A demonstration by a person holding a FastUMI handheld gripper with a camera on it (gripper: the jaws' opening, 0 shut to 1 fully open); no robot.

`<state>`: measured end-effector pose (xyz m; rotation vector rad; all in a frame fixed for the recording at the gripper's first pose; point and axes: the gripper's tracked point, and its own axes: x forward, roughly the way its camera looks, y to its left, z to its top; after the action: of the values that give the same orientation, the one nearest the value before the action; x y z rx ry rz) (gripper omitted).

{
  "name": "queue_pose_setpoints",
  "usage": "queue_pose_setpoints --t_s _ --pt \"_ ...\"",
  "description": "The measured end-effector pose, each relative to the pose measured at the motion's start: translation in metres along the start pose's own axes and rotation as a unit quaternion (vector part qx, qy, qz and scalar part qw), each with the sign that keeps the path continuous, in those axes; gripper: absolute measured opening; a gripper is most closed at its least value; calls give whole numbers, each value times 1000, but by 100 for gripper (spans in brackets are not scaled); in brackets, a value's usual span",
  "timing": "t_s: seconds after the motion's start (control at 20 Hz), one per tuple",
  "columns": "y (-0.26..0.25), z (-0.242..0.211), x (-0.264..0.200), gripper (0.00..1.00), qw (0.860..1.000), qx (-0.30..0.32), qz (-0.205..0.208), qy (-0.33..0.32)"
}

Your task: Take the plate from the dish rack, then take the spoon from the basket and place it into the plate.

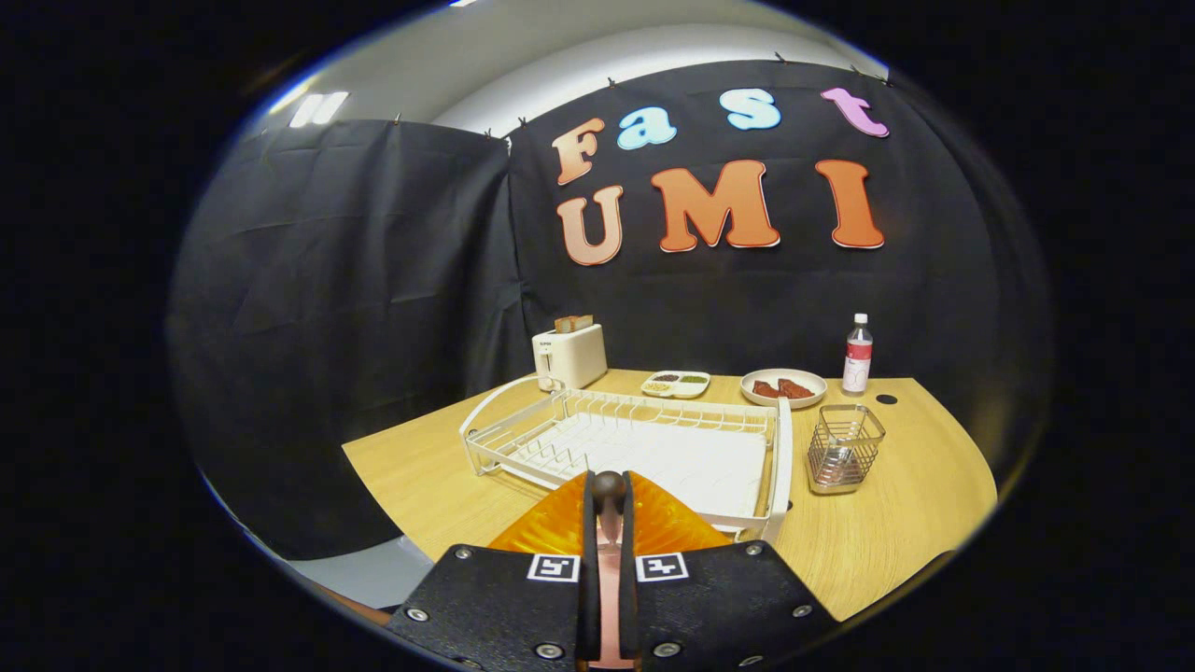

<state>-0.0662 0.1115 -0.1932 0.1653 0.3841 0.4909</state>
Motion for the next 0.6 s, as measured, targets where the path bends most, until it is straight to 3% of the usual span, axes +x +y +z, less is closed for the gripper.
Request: queue_pose_setpoints --t_s 0.6 --pt "-18 -31 -22 8 999 35 32 0"
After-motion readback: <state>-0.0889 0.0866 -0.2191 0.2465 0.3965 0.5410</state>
